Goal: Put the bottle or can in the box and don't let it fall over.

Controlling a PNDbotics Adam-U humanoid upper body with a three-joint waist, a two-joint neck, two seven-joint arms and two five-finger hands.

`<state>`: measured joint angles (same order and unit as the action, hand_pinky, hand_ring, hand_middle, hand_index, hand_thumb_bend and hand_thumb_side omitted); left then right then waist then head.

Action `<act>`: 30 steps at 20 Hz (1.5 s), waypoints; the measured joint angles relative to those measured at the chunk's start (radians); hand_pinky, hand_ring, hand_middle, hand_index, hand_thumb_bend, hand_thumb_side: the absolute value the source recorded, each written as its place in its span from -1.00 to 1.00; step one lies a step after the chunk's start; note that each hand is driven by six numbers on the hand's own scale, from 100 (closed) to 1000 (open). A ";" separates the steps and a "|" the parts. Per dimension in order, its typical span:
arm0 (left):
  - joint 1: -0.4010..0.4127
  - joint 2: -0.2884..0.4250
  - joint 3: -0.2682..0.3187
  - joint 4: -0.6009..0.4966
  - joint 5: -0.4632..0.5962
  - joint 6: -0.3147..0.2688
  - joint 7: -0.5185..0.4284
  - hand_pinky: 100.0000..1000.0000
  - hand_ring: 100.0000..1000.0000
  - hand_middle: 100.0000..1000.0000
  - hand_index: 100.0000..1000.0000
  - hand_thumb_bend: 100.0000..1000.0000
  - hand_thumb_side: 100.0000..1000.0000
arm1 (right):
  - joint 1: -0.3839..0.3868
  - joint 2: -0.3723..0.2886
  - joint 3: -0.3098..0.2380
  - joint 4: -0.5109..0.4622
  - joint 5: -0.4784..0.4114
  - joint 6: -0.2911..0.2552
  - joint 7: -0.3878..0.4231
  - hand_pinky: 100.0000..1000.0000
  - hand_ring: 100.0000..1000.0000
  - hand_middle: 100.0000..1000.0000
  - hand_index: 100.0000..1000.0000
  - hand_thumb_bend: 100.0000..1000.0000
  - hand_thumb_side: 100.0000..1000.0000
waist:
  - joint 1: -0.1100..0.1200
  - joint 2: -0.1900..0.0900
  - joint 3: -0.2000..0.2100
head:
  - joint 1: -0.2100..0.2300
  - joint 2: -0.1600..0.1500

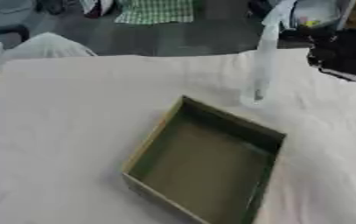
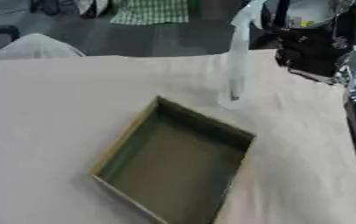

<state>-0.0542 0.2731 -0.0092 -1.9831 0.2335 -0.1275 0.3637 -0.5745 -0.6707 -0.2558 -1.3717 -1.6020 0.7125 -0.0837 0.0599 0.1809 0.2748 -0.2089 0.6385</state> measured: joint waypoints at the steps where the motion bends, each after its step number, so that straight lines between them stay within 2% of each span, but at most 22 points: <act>1: -0.001 -0.002 0.000 0.000 0.000 0.000 -0.001 1.00 1.00 0.98 0.42 0.47 0.20 | -0.004 -0.003 0.000 0.000 0.000 0.000 0.003 -1.00 -1.00 -0.66 1.00 0.42 1.00 | 0.000 0.004 0.001 | 0.000 -0.002; 16: -0.025 -0.010 -0.006 0.000 0.000 -0.001 -0.006 1.00 1.00 0.98 0.42 0.47 0.20 | -0.048 -0.026 0.004 0.019 -0.005 0.007 0.029 -1.00 -1.00 -0.66 1.00 0.42 1.00 | -0.006 0.040 0.022 | 0.001 -0.026; 30: -0.027 -0.010 -0.006 0.000 0.000 -0.002 -0.009 1.00 1.00 0.98 0.42 0.46 0.20 | -0.047 -0.025 0.010 0.000 -0.004 0.015 0.016 -1.00 -1.00 -0.66 1.00 0.40 1.00 | -0.006 0.041 0.015 | 0.001 -0.026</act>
<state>-0.0812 0.2627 -0.0152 -1.9831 0.2335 -0.1299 0.3544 -0.6212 -0.6958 -0.2455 -1.3719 -1.6059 0.7276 -0.0673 0.0540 0.2217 0.2896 -0.2081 0.6124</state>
